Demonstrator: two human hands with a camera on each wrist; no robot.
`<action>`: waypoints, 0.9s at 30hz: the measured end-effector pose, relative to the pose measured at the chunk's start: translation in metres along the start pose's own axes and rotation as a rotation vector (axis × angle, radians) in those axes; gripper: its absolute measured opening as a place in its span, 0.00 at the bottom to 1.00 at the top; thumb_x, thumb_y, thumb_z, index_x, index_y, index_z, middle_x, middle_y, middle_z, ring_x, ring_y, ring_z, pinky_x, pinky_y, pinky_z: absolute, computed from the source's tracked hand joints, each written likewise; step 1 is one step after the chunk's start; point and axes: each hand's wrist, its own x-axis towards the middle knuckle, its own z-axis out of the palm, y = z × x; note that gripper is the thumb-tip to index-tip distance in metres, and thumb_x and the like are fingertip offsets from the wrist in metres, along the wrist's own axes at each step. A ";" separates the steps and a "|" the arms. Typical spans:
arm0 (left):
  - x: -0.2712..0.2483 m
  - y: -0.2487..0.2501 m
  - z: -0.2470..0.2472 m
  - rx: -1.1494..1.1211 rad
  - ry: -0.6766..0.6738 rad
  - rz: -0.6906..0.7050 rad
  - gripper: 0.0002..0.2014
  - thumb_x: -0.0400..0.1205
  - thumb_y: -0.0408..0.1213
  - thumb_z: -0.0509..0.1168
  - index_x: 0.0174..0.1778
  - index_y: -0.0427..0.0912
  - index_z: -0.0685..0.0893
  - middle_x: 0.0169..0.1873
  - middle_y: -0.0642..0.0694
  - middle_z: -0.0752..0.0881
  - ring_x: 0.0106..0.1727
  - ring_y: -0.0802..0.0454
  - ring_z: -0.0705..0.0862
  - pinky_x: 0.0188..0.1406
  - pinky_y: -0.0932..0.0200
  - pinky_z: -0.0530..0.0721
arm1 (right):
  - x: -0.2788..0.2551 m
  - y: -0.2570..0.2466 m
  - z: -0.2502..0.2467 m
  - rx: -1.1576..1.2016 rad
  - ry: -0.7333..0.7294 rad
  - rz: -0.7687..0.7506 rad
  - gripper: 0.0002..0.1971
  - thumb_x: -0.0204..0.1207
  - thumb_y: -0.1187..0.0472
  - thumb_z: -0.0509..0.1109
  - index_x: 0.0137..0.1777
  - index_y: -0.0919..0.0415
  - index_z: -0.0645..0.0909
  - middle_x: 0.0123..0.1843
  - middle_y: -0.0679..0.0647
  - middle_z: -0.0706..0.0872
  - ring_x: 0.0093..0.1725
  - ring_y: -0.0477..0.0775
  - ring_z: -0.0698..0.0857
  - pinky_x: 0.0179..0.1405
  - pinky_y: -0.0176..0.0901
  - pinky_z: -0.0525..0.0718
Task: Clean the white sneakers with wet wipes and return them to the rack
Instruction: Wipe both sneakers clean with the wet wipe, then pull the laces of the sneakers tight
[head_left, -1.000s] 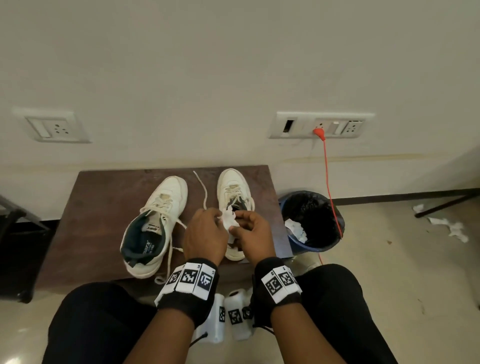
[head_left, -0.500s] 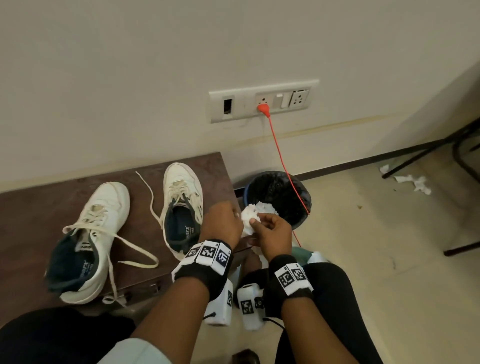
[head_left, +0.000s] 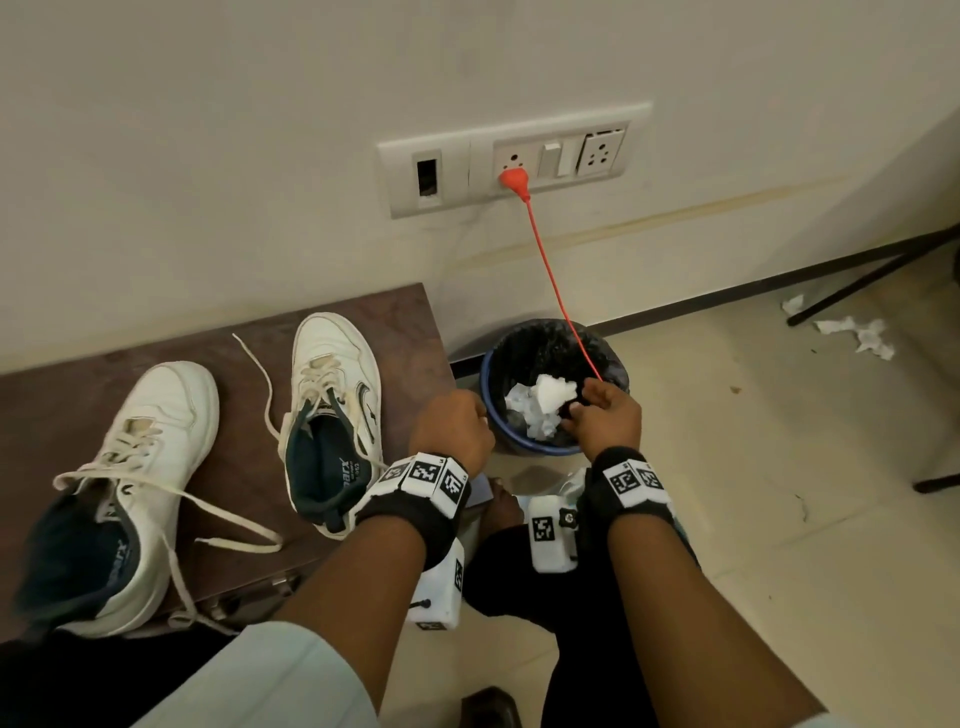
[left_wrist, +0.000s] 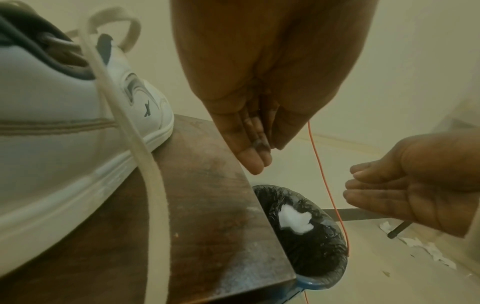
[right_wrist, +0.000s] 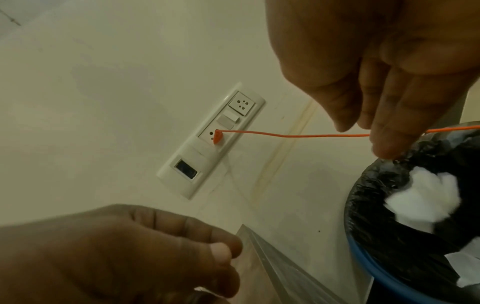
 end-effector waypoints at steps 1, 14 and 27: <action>-0.001 -0.001 0.000 -0.003 0.001 0.004 0.11 0.82 0.33 0.60 0.53 0.39 0.86 0.53 0.39 0.87 0.54 0.42 0.84 0.47 0.58 0.75 | 0.001 0.003 -0.002 -0.027 0.017 0.011 0.19 0.74 0.78 0.65 0.65 0.67 0.79 0.56 0.56 0.82 0.51 0.60 0.85 0.50 0.51 0.86; -0.055 -0.021 -0.032 -0.144 0.104 0.087 0.11 0.81 0.35 0.60 0.51 0.42 0.89 0.48 0.42 0.89 0.50 0.43 0.86 0.52 0.51 0.83 | -0.095 0.005 0.062 -0.292 -0.246 -0.177 0.10 0.68 0.63 0.73 0.49 0.62 0.85 0.42 0.57 0.89 0.42 0.56 0.88 0.49 0.51 0.87; -0.099 -0.123 -0.080 -0.212 0.298 -0.431 0.19 0.79 0.52 0.64 0.58 0.43 0.72 0.56 0.42 0.84 0.58 0.38 0.83 0.51 0.48 0.79 | -0.182 -0.027 0.151 -0.607 -0.284 -0.363 0.20 0.69 0.48 0.74 0.59 0.53 0.80 0.50 0.51 0.85 0.50 0.53 0.84 0.49 0.45 0.83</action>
